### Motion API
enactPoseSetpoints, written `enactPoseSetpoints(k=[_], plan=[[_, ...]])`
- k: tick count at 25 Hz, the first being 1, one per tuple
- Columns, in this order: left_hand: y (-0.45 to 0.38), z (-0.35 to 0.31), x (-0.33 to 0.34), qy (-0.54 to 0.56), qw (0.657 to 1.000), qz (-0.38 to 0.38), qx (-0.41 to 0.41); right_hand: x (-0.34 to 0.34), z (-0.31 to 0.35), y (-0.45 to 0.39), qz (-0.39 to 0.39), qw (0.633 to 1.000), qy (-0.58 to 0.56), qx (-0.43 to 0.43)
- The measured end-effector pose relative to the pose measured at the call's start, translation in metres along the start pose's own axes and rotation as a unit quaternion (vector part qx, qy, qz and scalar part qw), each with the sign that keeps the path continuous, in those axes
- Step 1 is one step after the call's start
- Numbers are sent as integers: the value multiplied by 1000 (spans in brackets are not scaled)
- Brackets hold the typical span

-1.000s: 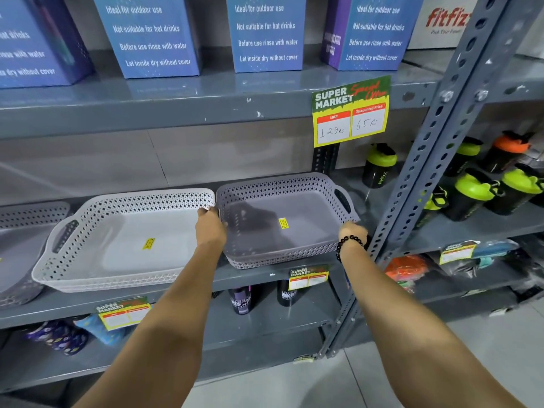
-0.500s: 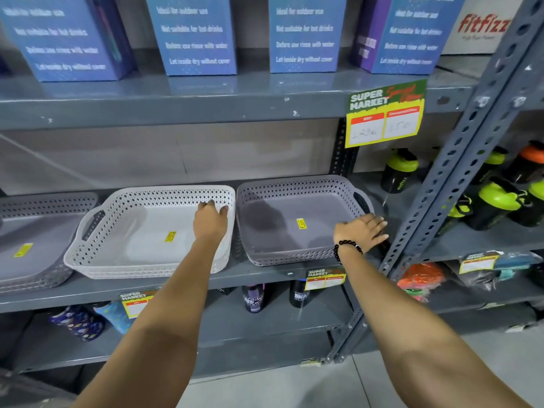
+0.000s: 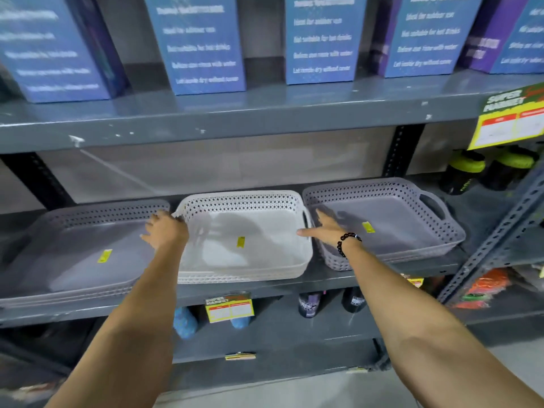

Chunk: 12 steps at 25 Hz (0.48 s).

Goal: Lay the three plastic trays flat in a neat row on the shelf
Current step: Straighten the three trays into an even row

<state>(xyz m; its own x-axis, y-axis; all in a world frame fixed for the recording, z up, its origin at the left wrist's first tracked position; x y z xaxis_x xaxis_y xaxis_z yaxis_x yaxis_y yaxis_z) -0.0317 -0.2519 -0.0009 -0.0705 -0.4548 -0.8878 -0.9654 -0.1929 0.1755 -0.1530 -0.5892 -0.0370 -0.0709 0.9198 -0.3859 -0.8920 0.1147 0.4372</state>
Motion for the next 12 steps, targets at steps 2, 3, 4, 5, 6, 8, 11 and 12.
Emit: enactPoseSetpoints(k=[2, 3, 4, 5, 6, 8, 11, 12], plan=[[-6, 11, -2, -9, 999, 24, 20, 8, 5, -7, -62, 997, 41, -18], [-6, 14, -2, -16, 999, 31, 29, 10, 8, -7, -104, 991, 87, -24], [-6, 17, -2, -23, 999, 32, 33, 12, 11, -6, -139, 980, 136, -25], [-6, 20, -3, -30, 999, 28, 33, 15, 14, -4, -165, 968, 187, -19], [-5, 22, -3, -36, 999, 22, 33, 16, 16, -3, -179, 956, 232, -13], [-6, 26, -3, -55, 997, 14, 52, 19, 19, -3, -191, 938, 290, -5], [-6, 27, 0, -84, 991, 13, 100, 21, 23, -7, -196, 915, 353, 9], [-6, 27, 0, -85, 990, 10, 110, 21, 26, -10, -199, 907, 371, 11]])
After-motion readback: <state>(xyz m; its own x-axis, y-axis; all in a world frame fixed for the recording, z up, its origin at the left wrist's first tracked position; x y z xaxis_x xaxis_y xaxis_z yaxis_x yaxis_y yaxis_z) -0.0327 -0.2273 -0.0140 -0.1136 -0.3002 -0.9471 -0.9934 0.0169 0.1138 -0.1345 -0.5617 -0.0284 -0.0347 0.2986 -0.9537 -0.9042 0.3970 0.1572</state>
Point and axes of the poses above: each hand's wrist, its own y-axis away from the middle knuckle, its own x-axis out of the palm, z = x × y, the point moved 5 cm from there along -y, towards the middle knuckle, and after that the axes turned 10 degrees about z, right-handed, at the moved point
